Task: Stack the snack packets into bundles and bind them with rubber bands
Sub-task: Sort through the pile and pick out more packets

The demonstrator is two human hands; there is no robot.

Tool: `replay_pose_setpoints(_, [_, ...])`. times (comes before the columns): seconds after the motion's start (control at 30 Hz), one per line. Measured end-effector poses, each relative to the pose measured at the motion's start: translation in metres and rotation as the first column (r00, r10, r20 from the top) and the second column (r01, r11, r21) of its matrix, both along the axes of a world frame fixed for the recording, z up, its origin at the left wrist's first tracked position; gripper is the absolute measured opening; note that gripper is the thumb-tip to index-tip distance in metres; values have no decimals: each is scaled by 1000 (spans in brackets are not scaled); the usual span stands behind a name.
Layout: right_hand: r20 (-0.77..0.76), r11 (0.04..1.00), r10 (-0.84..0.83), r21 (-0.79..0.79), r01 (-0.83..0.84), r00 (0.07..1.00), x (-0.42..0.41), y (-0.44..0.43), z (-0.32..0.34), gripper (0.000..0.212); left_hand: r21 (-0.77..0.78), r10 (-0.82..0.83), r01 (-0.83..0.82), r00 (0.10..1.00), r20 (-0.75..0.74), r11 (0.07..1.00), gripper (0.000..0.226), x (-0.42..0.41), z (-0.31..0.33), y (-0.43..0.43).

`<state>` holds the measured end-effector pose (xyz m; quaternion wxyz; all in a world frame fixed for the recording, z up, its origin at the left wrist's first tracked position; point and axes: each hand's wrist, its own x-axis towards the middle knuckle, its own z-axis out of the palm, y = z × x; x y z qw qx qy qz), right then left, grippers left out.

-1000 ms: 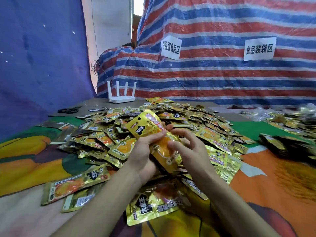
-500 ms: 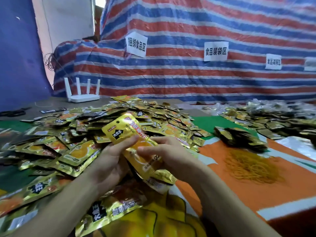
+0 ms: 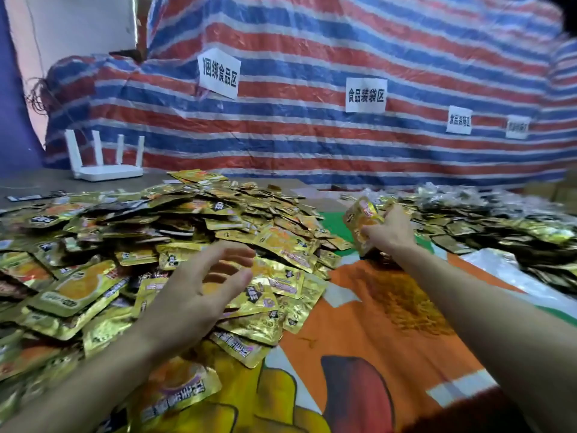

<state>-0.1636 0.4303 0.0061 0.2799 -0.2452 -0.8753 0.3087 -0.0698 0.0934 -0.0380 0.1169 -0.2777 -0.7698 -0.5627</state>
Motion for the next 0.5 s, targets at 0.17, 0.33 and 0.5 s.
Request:
replay_pose_setpoints(0.17, [153,987,13,159,-38,988,-19,3,-30,46,-15,-21,21,998,-64,1000,21,-3,8,7])
replay_pose_setpoints(0.33, [266,840,-210,541,34,941,-16,-4,-41,46,-41,48,-51,995,-83,998,14,-5,-4,1])
replay_pose_setpoints(0.5, [171,850,71,506,-149,983,-5,-43,-20,49,-167,147,-174,975,-165,970,19,-11,7,-18])
